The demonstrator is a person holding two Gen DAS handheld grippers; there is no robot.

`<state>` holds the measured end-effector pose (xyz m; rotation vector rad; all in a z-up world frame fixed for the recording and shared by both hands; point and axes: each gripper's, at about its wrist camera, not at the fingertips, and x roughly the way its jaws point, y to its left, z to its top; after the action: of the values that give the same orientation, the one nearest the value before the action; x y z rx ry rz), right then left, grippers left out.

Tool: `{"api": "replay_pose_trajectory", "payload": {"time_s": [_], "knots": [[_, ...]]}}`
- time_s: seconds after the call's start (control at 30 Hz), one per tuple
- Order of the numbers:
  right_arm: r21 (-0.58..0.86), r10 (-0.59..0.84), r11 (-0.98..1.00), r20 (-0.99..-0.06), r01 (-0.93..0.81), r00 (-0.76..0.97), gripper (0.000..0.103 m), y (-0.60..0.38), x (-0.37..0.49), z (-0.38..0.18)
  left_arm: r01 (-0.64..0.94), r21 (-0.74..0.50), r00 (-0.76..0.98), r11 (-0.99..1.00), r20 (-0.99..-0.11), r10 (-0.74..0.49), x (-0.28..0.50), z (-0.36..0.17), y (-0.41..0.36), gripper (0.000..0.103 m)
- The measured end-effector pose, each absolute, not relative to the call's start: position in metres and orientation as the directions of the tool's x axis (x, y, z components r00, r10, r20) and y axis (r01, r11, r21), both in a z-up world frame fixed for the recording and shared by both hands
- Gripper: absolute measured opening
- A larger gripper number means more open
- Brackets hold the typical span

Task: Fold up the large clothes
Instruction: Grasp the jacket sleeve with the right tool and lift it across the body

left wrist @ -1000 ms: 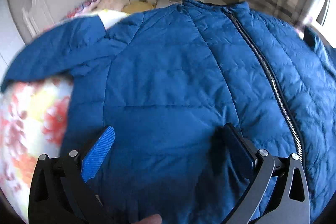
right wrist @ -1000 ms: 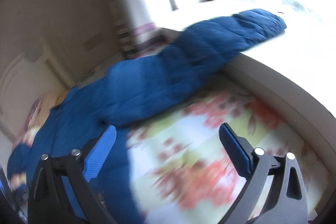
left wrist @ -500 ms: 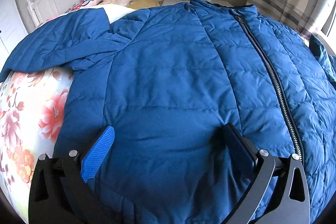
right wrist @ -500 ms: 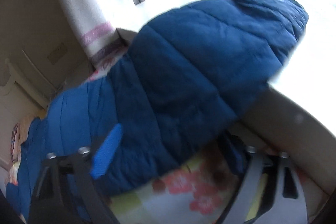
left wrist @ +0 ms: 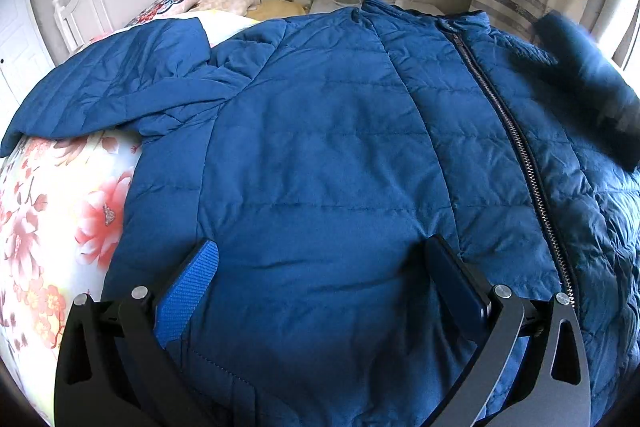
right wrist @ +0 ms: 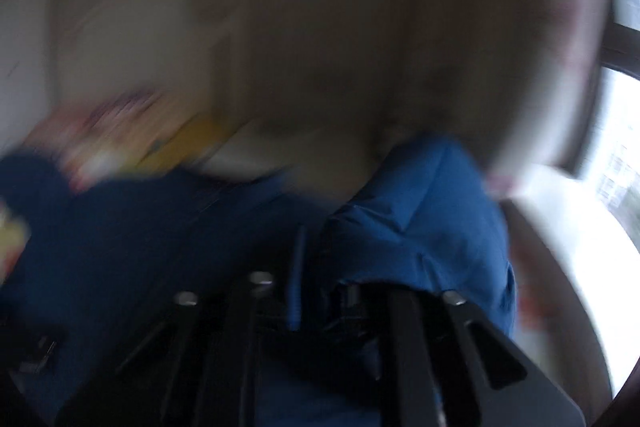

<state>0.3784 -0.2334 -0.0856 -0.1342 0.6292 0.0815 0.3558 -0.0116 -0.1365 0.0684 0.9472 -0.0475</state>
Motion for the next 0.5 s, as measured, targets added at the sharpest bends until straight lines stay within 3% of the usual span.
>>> {"api": "replay_pose_trajectory", "payload": {"time_s": [0.03,0.1,0.17,0.2,0.3,0.4,0.5], "knots": [[-0.089,0.060,0.983,-0.663,-0.158,0.746,0.051,-0.220,0.386,-0.107,0.071,0.037,0.583,0.997,-0.812,-0.011,0.356,-0.137,-0.012,0.099],[-0.101,0.037,0.979,-0.767,-0.177,0.641,0.062,-0.210,0.395,-0.145,0.071,0.037,0.584,0.997,-0.811,-0.011,0.355,-0.136,-0.012,0.099],[-0.085,0.049,0.982,-0.750,-0.169,0.660,0.065,-0.214,0.383,-0.141,0.071,0.036,0.584,0.997,-0.812,-0.012,0.355,-0.136,-0.011,0.099],[-0.038,0.077,0.986,-0.758,-0.162,0.647,0.072,-0.220,0.376,-0.136,0.070,0.036,0.584,0.997,-0.812,-0.012,0.355,-0.136,-0.011,0.099],[0.117,0.169,0.986,-0.724,-0.123,0.668,0.080,-0.255,0.345,-0.109,0.070,0.036,0.586,0.997,-0.810,-0.012,0.354,-0.136,-0.012,0.099],[0.249,0.206,0.967,-0.637,-0.055,0.743,0.080,-0.305,0.293,-0.091,0.070,0.038,0.587,0.997,-0.810,-0.010,0.354,-0.137,-0.012,0.099],[0.474,0.201,0.870,-0.590,0.134,0.782,0.081,-0.380,0.267,-0.102,0.070,0.041,0.587,0.997,-0.809,-0.008,0.353,-0.137,-0.012,0.099]]}}
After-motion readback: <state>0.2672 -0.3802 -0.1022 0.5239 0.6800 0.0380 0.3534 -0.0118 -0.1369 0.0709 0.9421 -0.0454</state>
